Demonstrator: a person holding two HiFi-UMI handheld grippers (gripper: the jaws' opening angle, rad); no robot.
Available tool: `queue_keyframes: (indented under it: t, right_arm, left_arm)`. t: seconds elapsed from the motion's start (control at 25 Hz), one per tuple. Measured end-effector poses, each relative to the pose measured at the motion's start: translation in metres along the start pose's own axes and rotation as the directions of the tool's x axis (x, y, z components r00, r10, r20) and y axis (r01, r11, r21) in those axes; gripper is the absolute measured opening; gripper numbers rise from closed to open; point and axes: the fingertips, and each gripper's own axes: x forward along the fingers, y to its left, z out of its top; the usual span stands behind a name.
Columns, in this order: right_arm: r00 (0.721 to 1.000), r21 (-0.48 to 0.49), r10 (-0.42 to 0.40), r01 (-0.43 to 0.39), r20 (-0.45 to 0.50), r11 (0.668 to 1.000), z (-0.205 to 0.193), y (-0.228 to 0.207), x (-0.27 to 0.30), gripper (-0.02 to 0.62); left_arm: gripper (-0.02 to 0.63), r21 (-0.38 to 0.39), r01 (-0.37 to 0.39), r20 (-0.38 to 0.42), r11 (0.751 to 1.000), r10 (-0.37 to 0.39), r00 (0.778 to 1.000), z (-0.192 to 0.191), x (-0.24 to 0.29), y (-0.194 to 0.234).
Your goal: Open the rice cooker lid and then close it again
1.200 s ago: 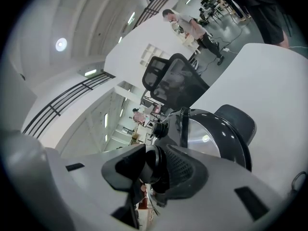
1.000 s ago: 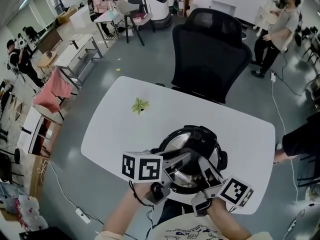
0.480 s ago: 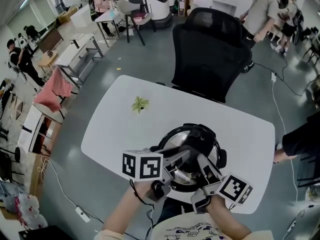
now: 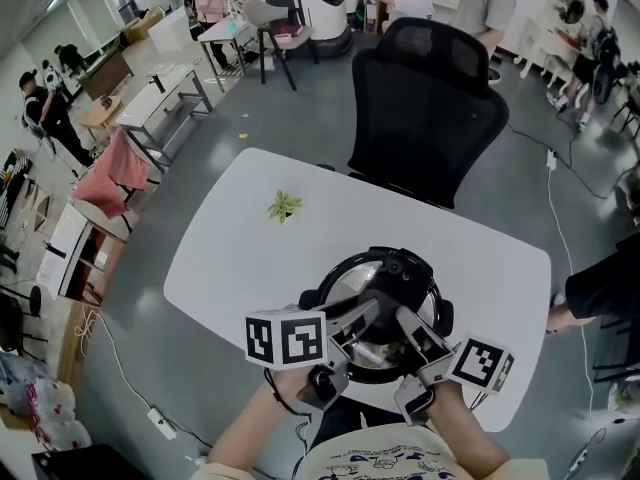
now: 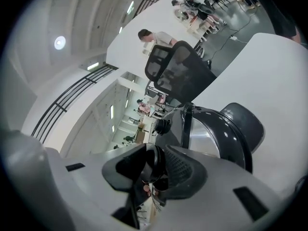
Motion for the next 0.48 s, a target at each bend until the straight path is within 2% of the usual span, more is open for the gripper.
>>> queue_keyframes:
  t: [0.08, 0.2, 0.36, 0.48]
  right_arm:
    - [0.998, 0.019, 0.055, -0.054, -0.023, 0.998, 0.000, 0.007, 0.004, 0.135]
    - [0.996, -0.014, 0.050, -0.051, -0.072, 0.999, 0.003, 0.004, 0.007, 0.135]
    - [0.982, 0.018, 0.141, -0.140, -0.128, 0.990, 0.001, 0.016, 0.011, 0.133]
    - [0.978, -0.035, 0.110, -0.118, -0.178, 0.992, 0.002, 0.010, 0.010, 0.133]
  left_arm:
    - [0.153, -0.004, -0.013, 0.014, 1.000, 0.013, 1.000, 0.000, -0.001, 0.001]
    - [0.152, -0.018, -0.027, 0.030, 0.999, 0.028, 0.999, 0.002, 0.000, 0.002]
    - [0.152, -0.028, -0.043, 0.049, 0.999, 0.044, 0.998, 0.000, -0.002, 0.001]
    - [0.153, -0.035, -0.055, 0.064, 0.998, 0.057, 0.996, -0.002, -0.004, 0.001]
